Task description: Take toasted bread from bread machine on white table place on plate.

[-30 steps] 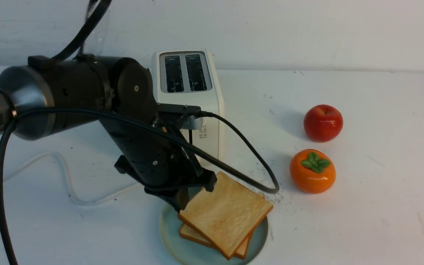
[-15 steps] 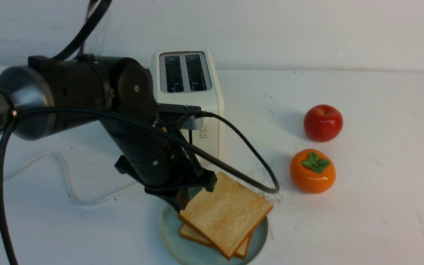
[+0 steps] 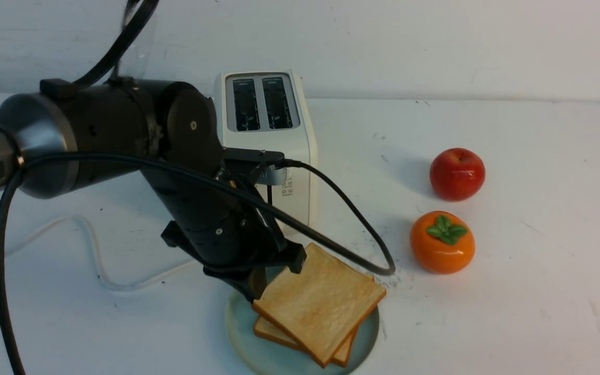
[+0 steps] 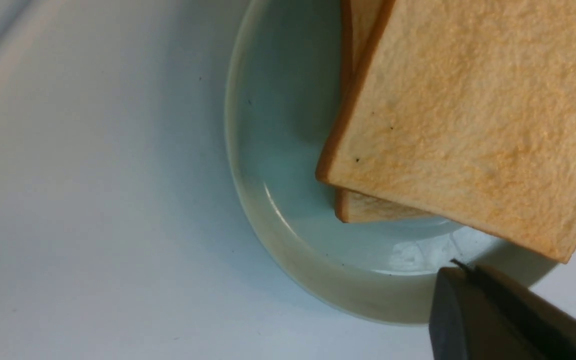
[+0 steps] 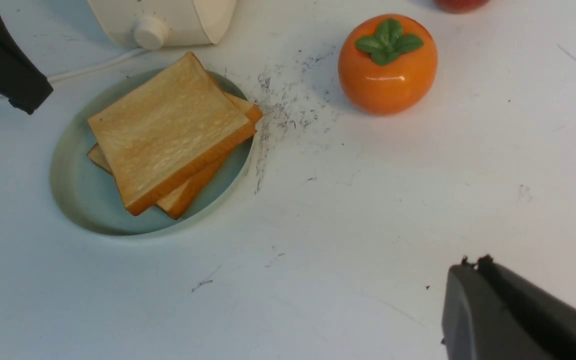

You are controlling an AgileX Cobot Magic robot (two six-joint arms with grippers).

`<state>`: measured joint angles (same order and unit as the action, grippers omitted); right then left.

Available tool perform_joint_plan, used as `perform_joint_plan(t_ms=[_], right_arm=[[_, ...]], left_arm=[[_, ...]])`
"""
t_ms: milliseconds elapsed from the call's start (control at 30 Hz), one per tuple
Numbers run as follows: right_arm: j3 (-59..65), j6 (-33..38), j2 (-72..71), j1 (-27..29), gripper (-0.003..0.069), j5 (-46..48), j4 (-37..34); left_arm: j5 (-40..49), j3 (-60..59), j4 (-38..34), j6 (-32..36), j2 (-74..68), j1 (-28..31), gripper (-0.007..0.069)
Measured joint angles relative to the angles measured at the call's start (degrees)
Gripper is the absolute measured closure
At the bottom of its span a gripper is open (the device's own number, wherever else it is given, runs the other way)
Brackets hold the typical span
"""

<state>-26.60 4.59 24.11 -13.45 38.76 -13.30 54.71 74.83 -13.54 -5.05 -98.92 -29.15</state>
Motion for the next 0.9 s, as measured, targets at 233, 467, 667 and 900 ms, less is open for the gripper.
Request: perform_joint_plan(t_ms=[233,467,667,900], right_arm=[[0.00,0.00,-0.82,0.00,0.0652,-0.78,2.50],[4.38,0.00,-5.91,0.00,0.0647,-10.22,5.22],[14.87,0.00,-15.15,0.08,0.0636,-18.40,7.61],[21.38,0.00,-23.92,4.58,0.0631,-14.58,8.00]], left_arm=[[1.52,0.00,0.07,0.00,0.00,0.00,0.0638],[1.09,0.00,0.07,0.00,0.00,0.00,0.0638],[0.89,0.00,0.07,0.00,0.00,0.00,0.0638],[0.01,0.00,0.07,0.00,0.00,0.00,0.0638]])
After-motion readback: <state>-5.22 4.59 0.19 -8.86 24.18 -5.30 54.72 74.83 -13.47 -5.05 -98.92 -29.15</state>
